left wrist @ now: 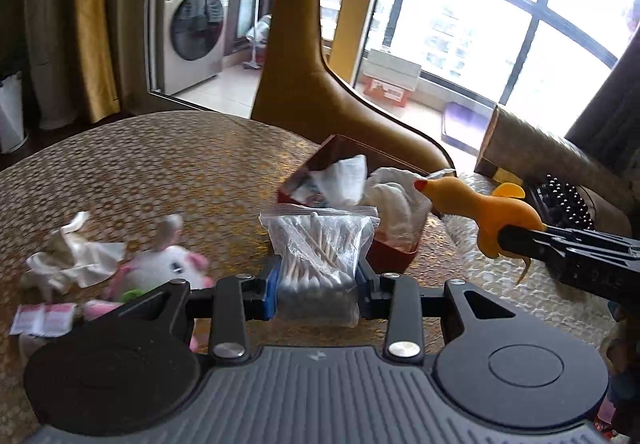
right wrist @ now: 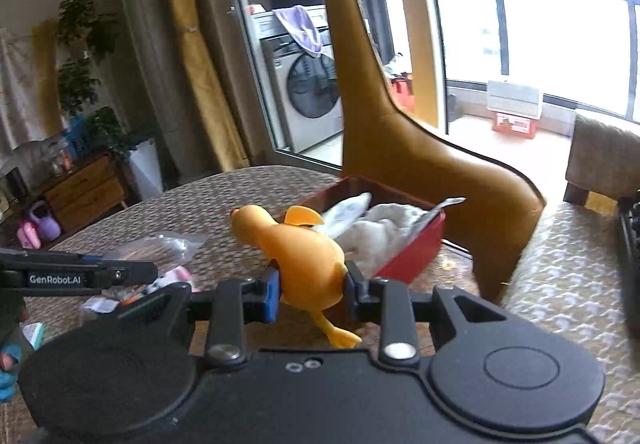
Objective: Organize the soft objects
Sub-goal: 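Carry the swab bag with the left tool and the duck with the right tool into the red box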
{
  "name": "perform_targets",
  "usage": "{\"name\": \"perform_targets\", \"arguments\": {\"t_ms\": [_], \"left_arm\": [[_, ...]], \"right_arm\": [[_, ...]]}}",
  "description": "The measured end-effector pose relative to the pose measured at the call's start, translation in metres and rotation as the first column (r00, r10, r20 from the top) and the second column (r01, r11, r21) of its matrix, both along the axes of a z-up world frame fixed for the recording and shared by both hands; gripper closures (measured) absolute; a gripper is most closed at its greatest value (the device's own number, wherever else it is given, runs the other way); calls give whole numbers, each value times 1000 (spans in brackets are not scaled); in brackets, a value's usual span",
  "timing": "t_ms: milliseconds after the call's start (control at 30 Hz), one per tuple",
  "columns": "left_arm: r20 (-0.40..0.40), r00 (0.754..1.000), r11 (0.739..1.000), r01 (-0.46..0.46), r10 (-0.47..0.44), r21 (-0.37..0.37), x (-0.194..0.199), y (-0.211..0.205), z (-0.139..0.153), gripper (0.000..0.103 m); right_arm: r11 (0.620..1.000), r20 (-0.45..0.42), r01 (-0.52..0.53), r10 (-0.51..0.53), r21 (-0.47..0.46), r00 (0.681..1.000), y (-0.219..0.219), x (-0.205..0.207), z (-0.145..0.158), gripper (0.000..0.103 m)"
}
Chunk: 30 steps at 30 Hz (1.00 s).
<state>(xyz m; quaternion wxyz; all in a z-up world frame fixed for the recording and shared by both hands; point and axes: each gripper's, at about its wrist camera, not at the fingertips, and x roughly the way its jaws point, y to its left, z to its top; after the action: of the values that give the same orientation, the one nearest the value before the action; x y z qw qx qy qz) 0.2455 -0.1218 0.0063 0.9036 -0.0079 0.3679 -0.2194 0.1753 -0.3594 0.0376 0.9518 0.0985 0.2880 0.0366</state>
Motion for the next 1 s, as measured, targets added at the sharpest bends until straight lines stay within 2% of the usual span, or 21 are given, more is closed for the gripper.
{"name": "perform_targets", "arguments": {"t_ms": [167,400,567,1000], "left_arm": [[-22,999,999,31,-31,11,17,-30,-6,67],[-34,998,998,47,-46,44,46,-67,-18,67],[-36,998,995,57,-54,81,70,-91,-28,67],[-79,996,993,40,-31,111,136,-128,-58,67]], "right_arm": [[999,-21,34,-35,-7,999,-23,17,-10,73],[996,-66,55,-59,-68,996,-41,53,-25,73],[991,-89,47,-58,-125,994,-45,81,-33,73],[981,-160,24,-56,-194,986,-49,151,-54,72]]}}
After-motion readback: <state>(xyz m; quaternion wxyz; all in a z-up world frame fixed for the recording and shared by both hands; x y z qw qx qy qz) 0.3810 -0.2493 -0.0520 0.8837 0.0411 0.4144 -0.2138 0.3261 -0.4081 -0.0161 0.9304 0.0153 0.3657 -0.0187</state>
